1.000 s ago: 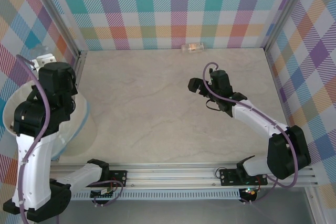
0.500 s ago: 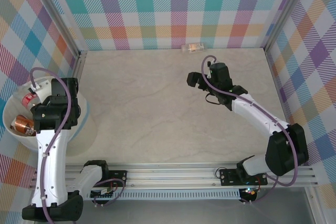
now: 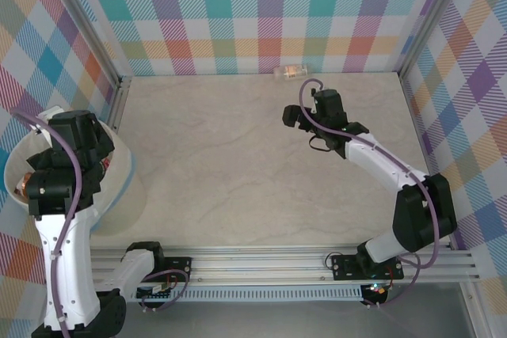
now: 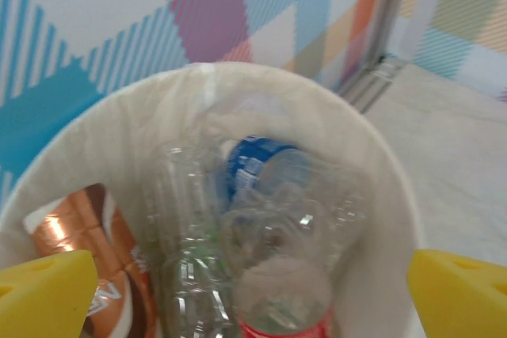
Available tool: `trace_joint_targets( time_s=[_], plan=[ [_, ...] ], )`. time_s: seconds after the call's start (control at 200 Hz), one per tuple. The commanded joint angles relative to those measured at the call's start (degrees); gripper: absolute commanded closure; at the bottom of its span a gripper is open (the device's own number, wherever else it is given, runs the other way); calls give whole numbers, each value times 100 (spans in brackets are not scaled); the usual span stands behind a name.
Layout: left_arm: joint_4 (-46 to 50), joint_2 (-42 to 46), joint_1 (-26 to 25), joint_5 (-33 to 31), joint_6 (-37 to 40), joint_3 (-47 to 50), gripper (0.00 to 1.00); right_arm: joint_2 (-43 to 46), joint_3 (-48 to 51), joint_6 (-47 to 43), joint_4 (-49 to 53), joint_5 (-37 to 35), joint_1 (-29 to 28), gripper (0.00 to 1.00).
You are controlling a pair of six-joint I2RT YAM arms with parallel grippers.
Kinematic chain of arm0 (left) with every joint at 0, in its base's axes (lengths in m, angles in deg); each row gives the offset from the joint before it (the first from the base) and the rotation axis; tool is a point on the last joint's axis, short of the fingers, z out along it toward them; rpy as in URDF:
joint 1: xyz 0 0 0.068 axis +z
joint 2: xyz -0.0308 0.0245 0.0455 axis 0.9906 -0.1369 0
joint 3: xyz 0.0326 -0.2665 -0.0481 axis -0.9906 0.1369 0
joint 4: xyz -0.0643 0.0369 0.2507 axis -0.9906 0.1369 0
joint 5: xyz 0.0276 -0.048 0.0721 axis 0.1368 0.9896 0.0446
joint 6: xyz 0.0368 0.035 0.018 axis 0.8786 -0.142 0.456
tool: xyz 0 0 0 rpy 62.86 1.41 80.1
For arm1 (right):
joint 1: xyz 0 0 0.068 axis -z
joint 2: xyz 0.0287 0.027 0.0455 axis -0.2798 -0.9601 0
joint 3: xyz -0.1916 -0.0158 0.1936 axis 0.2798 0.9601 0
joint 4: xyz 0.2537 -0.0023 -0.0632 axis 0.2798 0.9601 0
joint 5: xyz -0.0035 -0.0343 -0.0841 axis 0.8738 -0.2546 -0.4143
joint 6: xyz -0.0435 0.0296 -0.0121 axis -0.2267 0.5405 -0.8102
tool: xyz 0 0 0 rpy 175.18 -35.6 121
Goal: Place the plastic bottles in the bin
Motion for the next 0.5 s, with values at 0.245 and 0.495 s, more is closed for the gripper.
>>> trace_joint_targets(
  time_s=[0.245,0.495],
  plan=[
    [-1340,-448,-853,2923,-388,-492,0,-1119,-1259,-14,200,808,1008,0],
    [-3050,-1943,-2107,3934,-243,-446,0,-2818,-3078,-457,846,1717,1520,0]
  ],
)
